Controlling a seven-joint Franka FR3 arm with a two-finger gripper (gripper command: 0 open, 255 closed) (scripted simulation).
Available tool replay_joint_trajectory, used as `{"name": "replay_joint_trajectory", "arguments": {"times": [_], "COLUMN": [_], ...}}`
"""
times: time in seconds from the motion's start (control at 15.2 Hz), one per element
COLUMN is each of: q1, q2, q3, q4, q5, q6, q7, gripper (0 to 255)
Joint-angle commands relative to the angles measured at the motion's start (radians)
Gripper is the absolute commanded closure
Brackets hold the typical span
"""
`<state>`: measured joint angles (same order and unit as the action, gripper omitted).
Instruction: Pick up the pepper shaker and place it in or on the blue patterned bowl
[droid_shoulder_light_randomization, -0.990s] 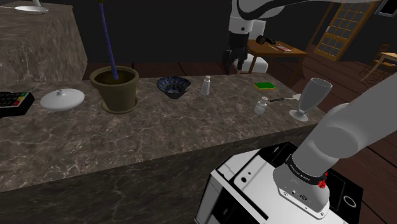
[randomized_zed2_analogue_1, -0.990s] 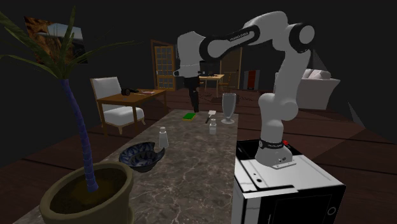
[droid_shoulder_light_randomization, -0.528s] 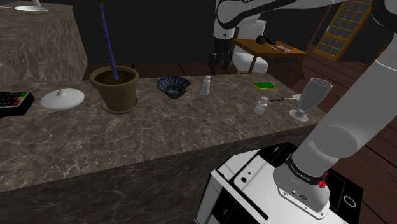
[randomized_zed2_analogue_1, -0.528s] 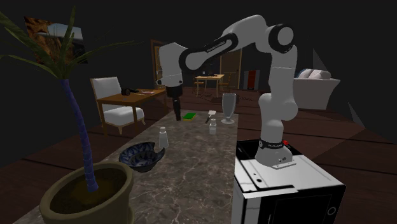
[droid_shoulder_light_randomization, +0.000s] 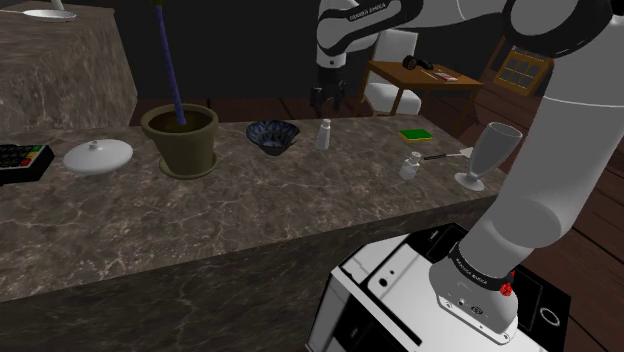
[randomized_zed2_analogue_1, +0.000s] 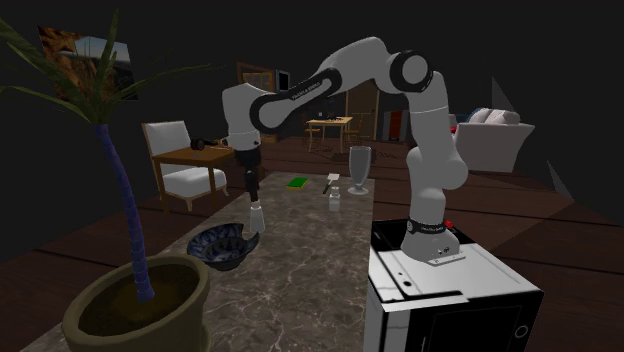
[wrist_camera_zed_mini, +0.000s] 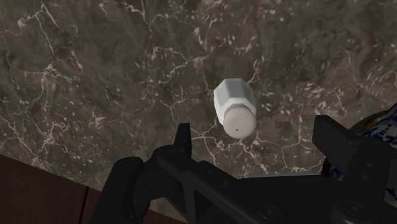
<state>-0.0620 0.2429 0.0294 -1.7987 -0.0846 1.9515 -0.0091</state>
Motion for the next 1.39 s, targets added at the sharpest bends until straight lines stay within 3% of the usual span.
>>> {"name": "replay_joint_trajectory", "arguments": {"times": [0.0,0.4,0.86,0.92,1.32], "q1": [-0.002,-0.004,-0.004,-0.004,-0.004], "q2": [0.027,0.047,0.048,0.048,0.048], "q3": [-0.002,-0.004,-0.004,-0.004,-0.004], "q4": [0.009,-0.040,-0.039,-0.039,-0.040], "q5": [-0.002,-0.006,-0.006,-0.006,-0.006], "q6": [0.019,0.088,0.088,0.088,0.088], "q7": [-0.001,0.001,0.001,0.001,0.000], "gripper": [0,0,0,255,255]}}
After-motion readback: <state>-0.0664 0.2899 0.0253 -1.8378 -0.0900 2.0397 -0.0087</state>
